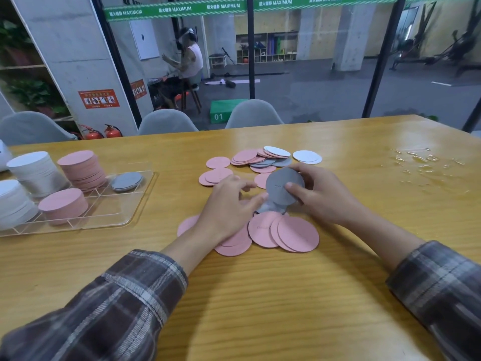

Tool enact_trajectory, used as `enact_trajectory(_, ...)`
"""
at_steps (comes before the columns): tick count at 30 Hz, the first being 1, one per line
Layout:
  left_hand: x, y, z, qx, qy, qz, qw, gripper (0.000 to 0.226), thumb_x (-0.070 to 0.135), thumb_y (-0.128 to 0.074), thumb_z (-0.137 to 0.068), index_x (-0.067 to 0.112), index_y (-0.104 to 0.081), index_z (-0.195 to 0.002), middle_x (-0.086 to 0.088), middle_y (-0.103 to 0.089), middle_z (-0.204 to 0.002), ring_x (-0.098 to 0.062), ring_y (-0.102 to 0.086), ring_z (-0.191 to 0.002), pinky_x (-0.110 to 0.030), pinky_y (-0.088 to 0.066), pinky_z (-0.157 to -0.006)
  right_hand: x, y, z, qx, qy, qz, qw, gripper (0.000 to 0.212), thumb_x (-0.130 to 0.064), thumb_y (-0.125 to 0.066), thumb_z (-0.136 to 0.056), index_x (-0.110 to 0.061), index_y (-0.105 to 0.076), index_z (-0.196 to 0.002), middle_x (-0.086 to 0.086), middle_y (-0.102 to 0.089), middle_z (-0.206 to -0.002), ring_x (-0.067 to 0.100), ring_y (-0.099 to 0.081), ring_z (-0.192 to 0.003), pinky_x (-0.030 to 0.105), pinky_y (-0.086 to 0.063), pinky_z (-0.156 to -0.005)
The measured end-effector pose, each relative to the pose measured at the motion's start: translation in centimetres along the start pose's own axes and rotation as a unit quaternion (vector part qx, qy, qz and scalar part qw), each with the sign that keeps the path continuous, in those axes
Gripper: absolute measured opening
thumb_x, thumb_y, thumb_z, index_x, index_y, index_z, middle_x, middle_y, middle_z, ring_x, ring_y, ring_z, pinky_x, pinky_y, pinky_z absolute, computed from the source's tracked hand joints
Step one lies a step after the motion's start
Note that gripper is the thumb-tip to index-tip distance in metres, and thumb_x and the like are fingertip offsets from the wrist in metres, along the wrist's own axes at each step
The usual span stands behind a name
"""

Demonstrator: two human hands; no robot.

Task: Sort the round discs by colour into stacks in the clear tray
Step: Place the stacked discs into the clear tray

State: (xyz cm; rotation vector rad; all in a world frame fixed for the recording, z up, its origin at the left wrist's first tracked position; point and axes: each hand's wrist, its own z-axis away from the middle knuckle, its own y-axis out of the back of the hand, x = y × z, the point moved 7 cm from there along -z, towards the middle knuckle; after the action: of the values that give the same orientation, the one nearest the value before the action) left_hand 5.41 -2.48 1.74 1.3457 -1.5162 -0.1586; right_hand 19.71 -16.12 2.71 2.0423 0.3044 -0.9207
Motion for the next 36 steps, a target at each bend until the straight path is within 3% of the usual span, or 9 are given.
enact_trajectory(3,-0.5,-0.7,0.3,-0.048,0.014,-0.06,0.997,0.037,0.059,-0.075,-0.084,0.029,-0.079,-0.106,0.002,-0.058,-0.093,-0.017,-0.057,-0.092,-0.039,-0.049,-0.087,0.7,0.5,-0.2,0.018,-0.013,-0.001,1.0,0.023,-0.023,-0.063,-0.095,-0.038,-0.064,-0.112,-0.017,-0.072,-0.097,0.014,-0.068,-0.085,0.046,-0.057,-0.082)
enact_trajectory(8,-0.1,0.6,0.5,-0.038,0.032,0.015,0.999,0.027,0.042,-0.085,-0.082,0.03,-0.08,-0.105,0.004,-0.064,-0.096,-0.016,-0.062,-0.085,-0.028,-0.051,-0.078,0.8,0.9,-0.2,0.039,-0.017,0.018,0.999,0.021,-0.019,-0.061,-0.098,-0.037,-0.061,-0.11,-0.02,-0.066,-0.088,0.002,-0.06,-0.068,0.023,-0.044,-0.068)
enact_trajectory(11,-0.1,1.2,0.6,-0.026,0.029,0.039,0.998,0.032,0.029,-0.085,-0.084,0.028,-0.079,-0.116,0.002,-0.068,-0.093,-0.019,-0.061,-0.083,-0.025,-0.05,-0.074,0.5,1.2,0.1,0.05,-0.017,0.032,0.998,0.022,-0.018,-0.06,-0.098,-0.035,-0.061,-0.11,-0.022,-0.066,-0.09,-0.003,-0.059,-0.074,0.01,-0.04,-0.062)
enact_trajectory(18,0.1,1.4,0.6,-0.016,0.012,0.038,0.999,0.044,0.024,-0.085,-0.085,0.026,-0.073,-0.128,0.001,-0.068,-0.106,-0.013,-0.064,-0.089,-0.021,-0.048,-0.076,0.0,0.8,0.1,0.033,-0.013,0.022,0.999,0.026,-0.016,-0.06,-0.099,-0.035,-0.063,-0.115,-0.018,-0.069,-0.097,0.014,-0.065,-0.087,0.033,-0.054,-0.079)
enact_trajectory(23,0.6,2.1,0.6,-0.011,-0.016,0.053,0.998,0.04,0.017,-0.08,-0.089,0.026,-0.074,-0.128,-0.002,-0.069,-0.095,-0.009,-0.065,-0.073,-0.01,-0.048,-0.068,0.2,0.6,0.0,0.027,-0.01,0.004,1.0,0.025,-0.017,-0.058,-0.1,-0.035,-0.064,-0.116,-0.015,-0.071,-0.107,0.017,-0.067,-0.1,0.044,-0.053,-0.092)
enact_trajectory(26,0.8,2.4,0.6,-0.016,-0.01,0.108,0.994,0.041,0.011,-0.079,-0.091,0.023,-0.072,-0.129,-0.007,-0.065,-0.097,-0.015,-0.07,-0.06,-0.028,-0.06,-0.062,0.4,0.6,-0.1,0.032,-0.009,0.007,0.999,0.023,-0.018,-0.057,-0.101,-0.035,-0.063,-0.115,-0.016,-0.071,-0.107,0.016,-0.066,-0.102,0.043,-0.053,-0.093)
enact_trajectory(29,0.8,2.7,0.7,-0.009,0.016,0.172,0.985,0.032,0.004,-0.084,-0.084,0.012,-0.07,-0.112,-0.012,-0.068,-0.093,-0.02,-0.073,-0.055,-0.03,-0.059,-0.052,0.5,0.5,-0.2,0.028,-0.014,-0.002,1.0,0.024,-0.018,-0.055,-0.102,-0.037,-0.062,-0.115,-0.016,-0.07,-0.106,0.016,-0.066,-0.098,0.036,-0.053,-0.082)
enact_trajectory(32,0.8,3.2,0.7,0.018,0.018,0.185,0.983,0.027,0.005,-0.088,-0.079,0.009,-0.069,-0.098,-0.008,-0.074,-0.09,-0.018,-0.074,-0.063,-0.028,-0.059,-0.052,0.6,0.5,-0.1,0.023,-0.016,-0.014,1.0,0.025,-0.017,-0.054,-0.102,-0.036,-0.061,-0.117,-0.016,-0.069,-0.105,0.018,-0.066,-0.095,0.033,-0.049,-0.075)
enact_trajectory(36,0.7,2.9,0.5,0.011,-0.002,0.169,0.986,0.02,0.006,-0.083,-0.086,0.016,-0.076,-0.101,0.001,-0.076,-0.098,-0.014,-0.073,-0.085,-0.023,-0.06,-0.065,0.5,0.0,-0.2,0.003,-0.008,-0.01,1.0,0.027,-0.016,-0.052,-0.103,-0.032,-0.062,-0.123,-0.018,-0.068,-0.103,0.015,-0.065,-0.092,0.035,-0.051,-0.077)
